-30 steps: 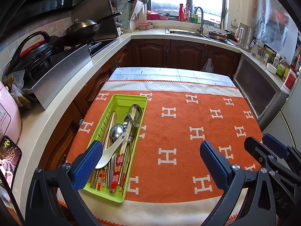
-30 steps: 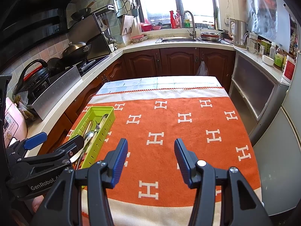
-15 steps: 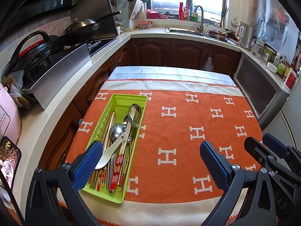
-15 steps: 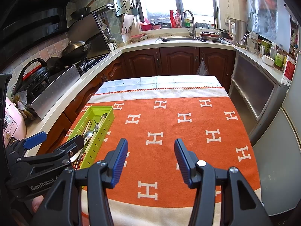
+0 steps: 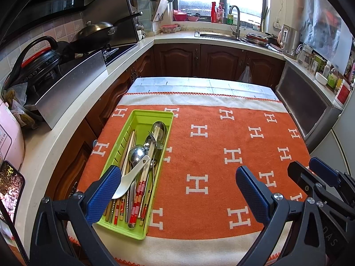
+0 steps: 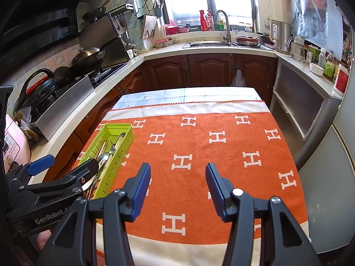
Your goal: Organize utensils
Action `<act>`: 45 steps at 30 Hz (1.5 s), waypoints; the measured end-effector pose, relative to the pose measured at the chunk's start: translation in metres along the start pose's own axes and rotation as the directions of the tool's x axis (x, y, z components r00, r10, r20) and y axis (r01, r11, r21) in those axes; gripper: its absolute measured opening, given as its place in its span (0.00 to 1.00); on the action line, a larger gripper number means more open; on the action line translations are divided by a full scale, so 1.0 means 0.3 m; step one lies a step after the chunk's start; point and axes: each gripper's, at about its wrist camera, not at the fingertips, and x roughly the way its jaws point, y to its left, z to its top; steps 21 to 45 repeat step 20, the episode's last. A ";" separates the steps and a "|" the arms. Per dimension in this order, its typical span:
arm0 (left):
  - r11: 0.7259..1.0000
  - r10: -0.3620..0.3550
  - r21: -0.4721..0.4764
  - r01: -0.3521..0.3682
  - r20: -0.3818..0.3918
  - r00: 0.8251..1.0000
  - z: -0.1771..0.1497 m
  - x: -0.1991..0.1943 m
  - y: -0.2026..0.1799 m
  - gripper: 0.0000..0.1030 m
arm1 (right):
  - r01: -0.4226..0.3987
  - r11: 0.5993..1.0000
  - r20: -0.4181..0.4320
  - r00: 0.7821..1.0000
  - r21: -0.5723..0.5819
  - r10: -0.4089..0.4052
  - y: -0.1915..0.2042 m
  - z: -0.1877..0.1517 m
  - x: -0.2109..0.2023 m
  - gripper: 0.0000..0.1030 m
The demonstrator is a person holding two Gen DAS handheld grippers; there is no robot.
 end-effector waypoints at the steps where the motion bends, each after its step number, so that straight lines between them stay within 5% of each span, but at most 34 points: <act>1: 1.000 0.000 0.000 0.000 0.000 1.000 0.003 0.001 0.001 0.99 | 0.000 1.000 0.001 1.000 -0.001 0.000 0.002 0.006 0.001 0.50; 45: 1.000 -0.018 -0.005 0.018 -0.020 1.000 -0.010 0.023 0.018 0.99 | -0.007 1.000 -0.015 1.000 0.003 0.007 -0.016 -0.006 0.022 0.50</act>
